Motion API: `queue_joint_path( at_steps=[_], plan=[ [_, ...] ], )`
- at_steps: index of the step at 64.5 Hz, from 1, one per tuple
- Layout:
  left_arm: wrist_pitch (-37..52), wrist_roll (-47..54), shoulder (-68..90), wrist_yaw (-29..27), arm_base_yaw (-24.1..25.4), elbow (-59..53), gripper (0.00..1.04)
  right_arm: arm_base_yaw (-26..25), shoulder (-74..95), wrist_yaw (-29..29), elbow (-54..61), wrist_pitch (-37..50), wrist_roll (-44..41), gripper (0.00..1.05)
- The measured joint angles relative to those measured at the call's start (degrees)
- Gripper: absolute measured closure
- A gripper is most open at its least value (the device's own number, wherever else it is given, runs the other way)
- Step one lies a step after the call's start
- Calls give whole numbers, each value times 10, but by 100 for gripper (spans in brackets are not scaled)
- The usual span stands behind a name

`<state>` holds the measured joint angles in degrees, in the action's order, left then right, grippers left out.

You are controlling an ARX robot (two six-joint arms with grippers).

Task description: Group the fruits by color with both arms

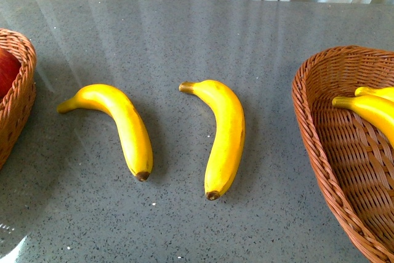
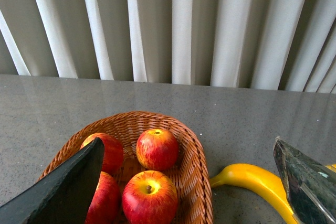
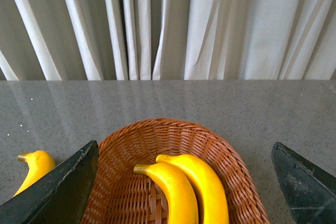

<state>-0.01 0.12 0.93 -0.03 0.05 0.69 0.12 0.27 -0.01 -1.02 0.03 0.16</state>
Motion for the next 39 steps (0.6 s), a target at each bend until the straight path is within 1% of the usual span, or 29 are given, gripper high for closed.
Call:
queue_joint_path(
  at_steps=[22,24,26,28,30,34,39],
  plan=[
    [0,0,0,0,0,0,9,-1,1,-3,-1,-1,1,9],
    [0,0,0,0,0,0,9,-12,16,-43,-12,-36,7,9],
    [0,0,0,0,0,0,9,-30,56,-104,-41,-109,14,9],
    [0,0,0,0,0,0,9,-39,91,-138,-60,-152,16,9],
    [0,0,0,0,0,0,9,-42,122,-163,-72,-178,16,9],
    [0,0,0,0,0,0,9,-45,163,-184,-78,-176,12,9],
    [0,0,0,0,0,0,9,-55,220,-193,-94,-125,-4,9]
  ],
)
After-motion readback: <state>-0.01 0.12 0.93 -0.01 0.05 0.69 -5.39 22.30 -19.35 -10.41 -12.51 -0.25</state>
